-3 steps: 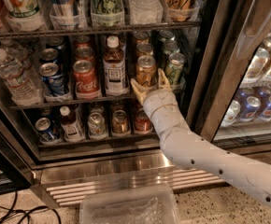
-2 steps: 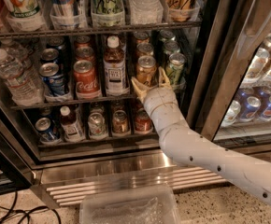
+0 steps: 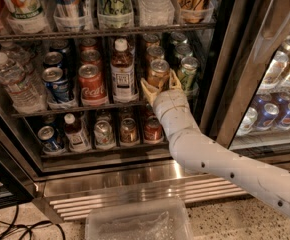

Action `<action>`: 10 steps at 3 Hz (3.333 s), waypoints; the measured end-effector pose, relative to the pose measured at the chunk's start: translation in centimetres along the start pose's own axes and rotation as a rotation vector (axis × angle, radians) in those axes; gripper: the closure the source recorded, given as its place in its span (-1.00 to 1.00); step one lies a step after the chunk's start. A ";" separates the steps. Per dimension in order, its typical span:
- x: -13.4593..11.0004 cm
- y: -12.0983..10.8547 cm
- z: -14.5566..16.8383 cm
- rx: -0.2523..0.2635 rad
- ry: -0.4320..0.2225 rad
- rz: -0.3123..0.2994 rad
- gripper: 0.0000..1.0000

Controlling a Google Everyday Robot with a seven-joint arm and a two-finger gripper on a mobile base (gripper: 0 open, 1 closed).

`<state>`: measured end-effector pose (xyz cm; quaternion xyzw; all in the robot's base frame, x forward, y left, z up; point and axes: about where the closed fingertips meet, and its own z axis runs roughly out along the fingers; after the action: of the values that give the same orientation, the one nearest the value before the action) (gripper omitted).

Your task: Pick orange can from middle shelf of fridge

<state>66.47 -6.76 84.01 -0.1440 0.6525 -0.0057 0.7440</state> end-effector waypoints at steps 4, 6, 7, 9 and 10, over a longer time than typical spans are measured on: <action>-0.3 0.1 0.8 -0.009 0.000 0.022 1.00; -3.4 -0.2 0.8 -0.038 -0.013 0.042 1.00; -6.1 -1.2 0.4 -0.062 -0.014 0.039 1.00; -5.4 -1.6 -4.2 -0.173 0.191 -0.042 1.00; -4.6 1.6 -7.1 -0.297 0.323 -0.028 1.00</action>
Offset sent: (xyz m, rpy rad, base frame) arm 0.0122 0.0049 0.0026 0.0325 0.0166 0.0210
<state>58.62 -5.78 87.30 -0.2585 0.7548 0.0571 0.6001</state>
